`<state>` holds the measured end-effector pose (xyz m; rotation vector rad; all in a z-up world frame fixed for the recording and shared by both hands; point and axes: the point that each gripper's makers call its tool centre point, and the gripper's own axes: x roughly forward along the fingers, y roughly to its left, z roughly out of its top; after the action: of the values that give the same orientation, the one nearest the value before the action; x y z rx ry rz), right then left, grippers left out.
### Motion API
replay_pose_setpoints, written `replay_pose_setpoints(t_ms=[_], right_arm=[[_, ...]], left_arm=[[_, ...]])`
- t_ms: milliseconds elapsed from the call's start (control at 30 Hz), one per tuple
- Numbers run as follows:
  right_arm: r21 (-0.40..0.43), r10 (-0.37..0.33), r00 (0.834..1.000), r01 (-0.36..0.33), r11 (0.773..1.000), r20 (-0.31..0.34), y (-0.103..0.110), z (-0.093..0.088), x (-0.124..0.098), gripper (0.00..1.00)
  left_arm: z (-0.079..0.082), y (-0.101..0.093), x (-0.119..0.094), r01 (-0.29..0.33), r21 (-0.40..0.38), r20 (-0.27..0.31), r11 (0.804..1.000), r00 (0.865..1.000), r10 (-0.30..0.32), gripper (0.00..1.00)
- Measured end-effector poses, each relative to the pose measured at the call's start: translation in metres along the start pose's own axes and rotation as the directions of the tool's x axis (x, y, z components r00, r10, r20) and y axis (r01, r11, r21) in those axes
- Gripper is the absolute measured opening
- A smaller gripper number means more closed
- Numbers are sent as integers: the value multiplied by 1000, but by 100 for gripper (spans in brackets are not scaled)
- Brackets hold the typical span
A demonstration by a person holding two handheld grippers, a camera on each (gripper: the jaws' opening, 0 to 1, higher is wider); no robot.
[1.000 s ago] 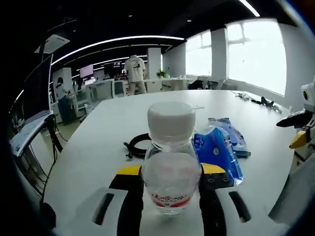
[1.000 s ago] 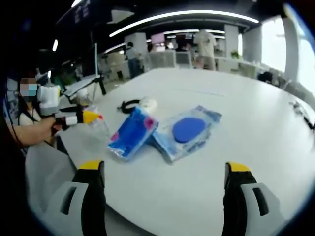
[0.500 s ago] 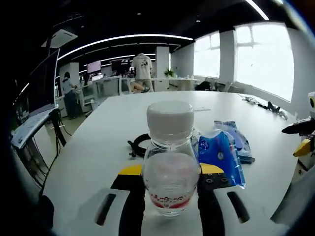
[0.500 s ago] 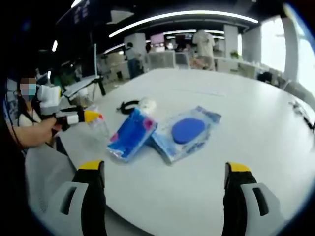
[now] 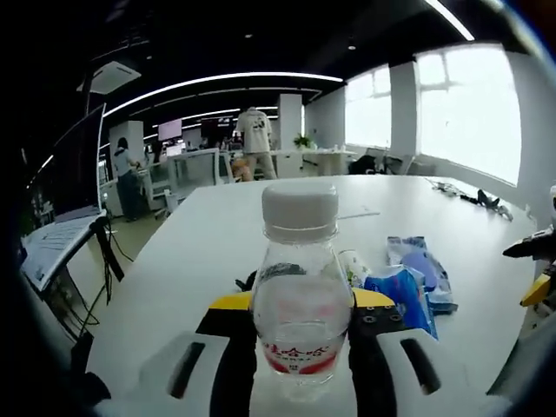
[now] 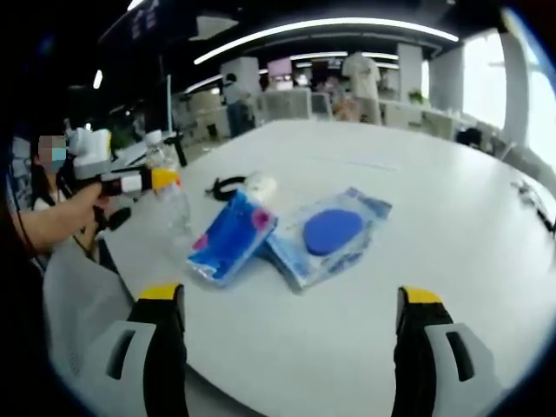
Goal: Arrange the tabletop items into an orderly group along one side of the table until the central work area is clear of visible clutter.
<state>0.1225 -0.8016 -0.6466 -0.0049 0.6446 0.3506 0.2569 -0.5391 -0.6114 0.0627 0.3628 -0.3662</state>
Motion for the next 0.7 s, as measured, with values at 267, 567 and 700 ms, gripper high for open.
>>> replay_pose_setpoints(t_ms=[267, 567, 700], right_arm=[[13, 15, 1000, -15, 1000, 11, 2, 3, 2, 100], [16, 6, 1000, -6, 1000, -4, -3, 1, 3, 100], [13, 7, 1000, -7, 1000, -14, -3, 0, 5, 100]], left_arm=[[22, 17, 18, -24, -43, 24, 999, 999, 26, 39], [38, 32, 42, -34, -27, 33, 999, 999, 35, 39], [47, 39, 55, -41, -24, 45, 999, 998, 42, 39]])
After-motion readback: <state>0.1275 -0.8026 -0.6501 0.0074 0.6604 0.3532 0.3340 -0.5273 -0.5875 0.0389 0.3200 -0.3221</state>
